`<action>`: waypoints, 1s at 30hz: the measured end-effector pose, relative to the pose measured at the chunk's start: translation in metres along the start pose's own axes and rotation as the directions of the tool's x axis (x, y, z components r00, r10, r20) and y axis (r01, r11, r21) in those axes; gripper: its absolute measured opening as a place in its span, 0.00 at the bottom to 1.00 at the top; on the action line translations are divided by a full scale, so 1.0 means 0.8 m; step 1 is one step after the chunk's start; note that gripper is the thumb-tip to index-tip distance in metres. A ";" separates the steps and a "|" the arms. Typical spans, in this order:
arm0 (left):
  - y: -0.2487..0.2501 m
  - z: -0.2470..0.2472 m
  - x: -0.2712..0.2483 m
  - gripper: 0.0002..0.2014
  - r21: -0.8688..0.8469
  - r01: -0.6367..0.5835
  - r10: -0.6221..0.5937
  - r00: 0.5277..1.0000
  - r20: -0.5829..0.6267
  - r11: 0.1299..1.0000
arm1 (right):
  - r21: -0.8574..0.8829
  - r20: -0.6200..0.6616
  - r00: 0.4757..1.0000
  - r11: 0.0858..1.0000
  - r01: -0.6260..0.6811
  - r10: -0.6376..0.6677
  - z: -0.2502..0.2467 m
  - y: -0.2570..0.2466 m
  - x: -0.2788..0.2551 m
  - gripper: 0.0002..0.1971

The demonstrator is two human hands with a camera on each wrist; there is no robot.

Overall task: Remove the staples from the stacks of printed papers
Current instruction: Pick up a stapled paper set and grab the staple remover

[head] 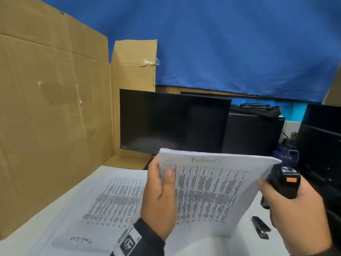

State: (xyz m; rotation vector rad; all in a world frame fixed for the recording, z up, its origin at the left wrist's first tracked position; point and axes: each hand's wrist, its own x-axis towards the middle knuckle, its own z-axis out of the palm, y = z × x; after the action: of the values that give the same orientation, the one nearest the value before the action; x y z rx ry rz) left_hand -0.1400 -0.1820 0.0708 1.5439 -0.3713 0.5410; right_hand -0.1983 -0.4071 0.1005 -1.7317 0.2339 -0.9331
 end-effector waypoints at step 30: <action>0.097 -0.057 -0.043 0.20 0.514 0.031 -0.078 0.994 0.070 0.857 | 0.554 0.236 0.948 0.772 -0.312 0.214 -0.030 -0.082 -0.026 0.09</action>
State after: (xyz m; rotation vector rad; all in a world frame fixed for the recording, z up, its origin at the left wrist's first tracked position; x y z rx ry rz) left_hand -0.2158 -0.1438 0.1170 2.0953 -0.2581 0.5542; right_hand -0.2478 -0.3877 0.1507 -1.1458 0.0646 -0.5668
